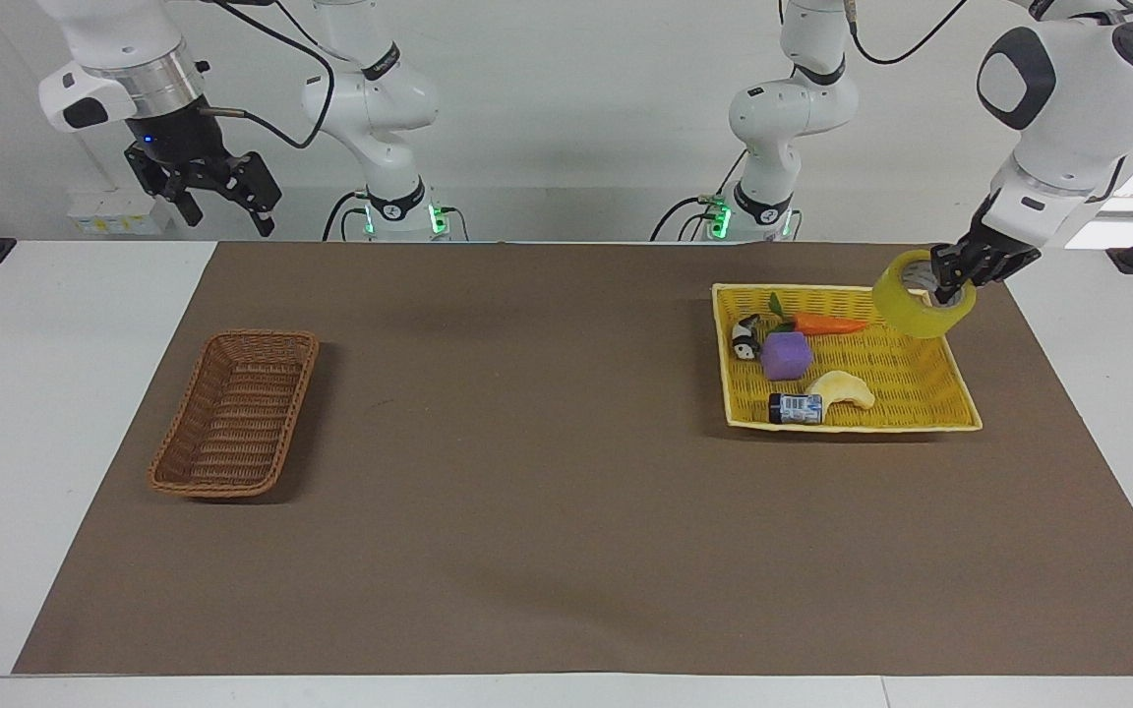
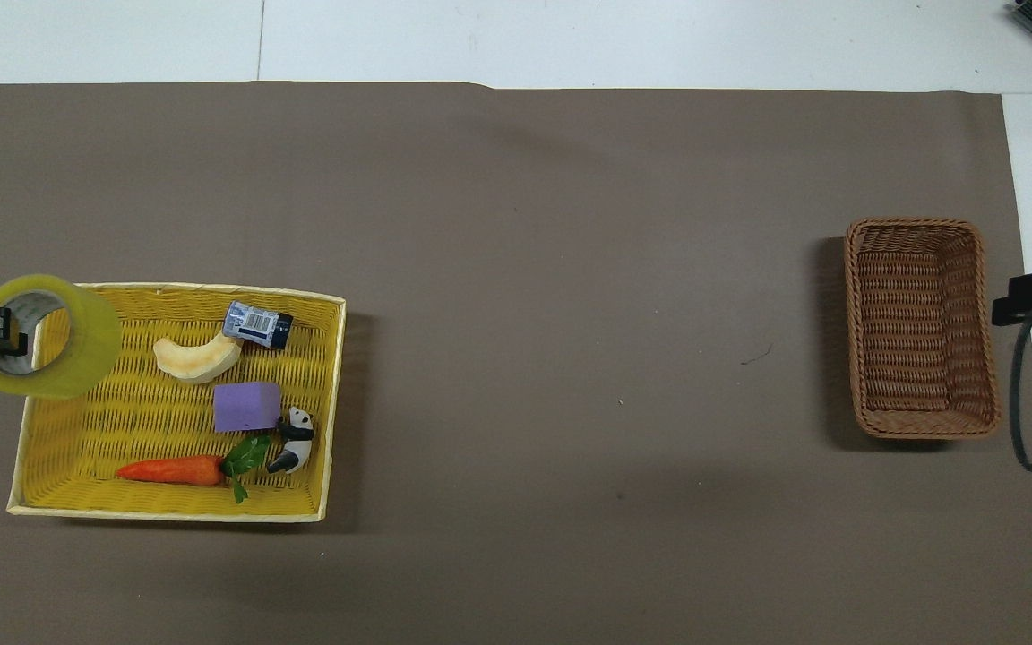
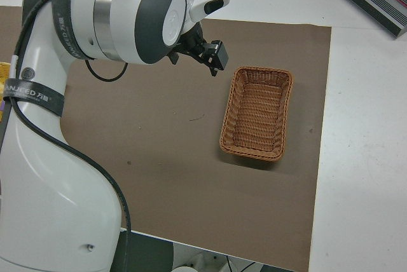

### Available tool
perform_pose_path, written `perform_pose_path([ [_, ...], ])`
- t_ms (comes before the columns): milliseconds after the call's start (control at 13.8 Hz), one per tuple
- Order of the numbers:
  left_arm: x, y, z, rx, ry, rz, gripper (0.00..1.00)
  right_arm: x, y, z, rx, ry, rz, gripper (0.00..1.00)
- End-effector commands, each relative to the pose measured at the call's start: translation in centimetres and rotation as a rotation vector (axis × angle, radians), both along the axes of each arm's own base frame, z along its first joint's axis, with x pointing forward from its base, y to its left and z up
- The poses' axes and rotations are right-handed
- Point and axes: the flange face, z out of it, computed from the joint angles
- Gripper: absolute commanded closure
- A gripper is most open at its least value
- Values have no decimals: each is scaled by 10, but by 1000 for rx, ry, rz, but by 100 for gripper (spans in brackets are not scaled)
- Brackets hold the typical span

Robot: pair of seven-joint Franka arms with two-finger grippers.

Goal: Move tape to another basket
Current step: 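Grasp the tape roll with the left gripper and lift it, then carry the tape toward the middle while the right gripper reaches toward it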

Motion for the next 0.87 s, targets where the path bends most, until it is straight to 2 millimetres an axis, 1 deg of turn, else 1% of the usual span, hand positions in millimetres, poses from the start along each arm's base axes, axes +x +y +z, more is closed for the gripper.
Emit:
perform_pose_path([
  [0,0,-26,41,-15,10,7,100,-6,3,4,28,2,27,0],
  [72,-1,-43,46,-14,12,8,100,-7,16,2,23,14,60,0],
  [145,0,-64,47,-14,18,7,100,-6,21,5,8,2,95,0],
  [290,-7,-109,51,-10,25,14,100,-3,28,-1,36,-7,121,0],
  [434,-15,-150,52,-31,24,42,100,-3,60,-1,177,-18,166,0],
  [579,-21,-183,54,-66,18,59,100,-4,100,1,231,-32,226,0],
  [652,-25,-200,57,-82,3,67,100,-6,117,-1,310,-24,243,0],
  [724,-27,-214,59,-94,-9,60,100,-6,128,-9,407,-10,241,0],
  [796,-33,-232,61,-102,-17,32,100,-6,140,-15,458,-7,244,0],
])
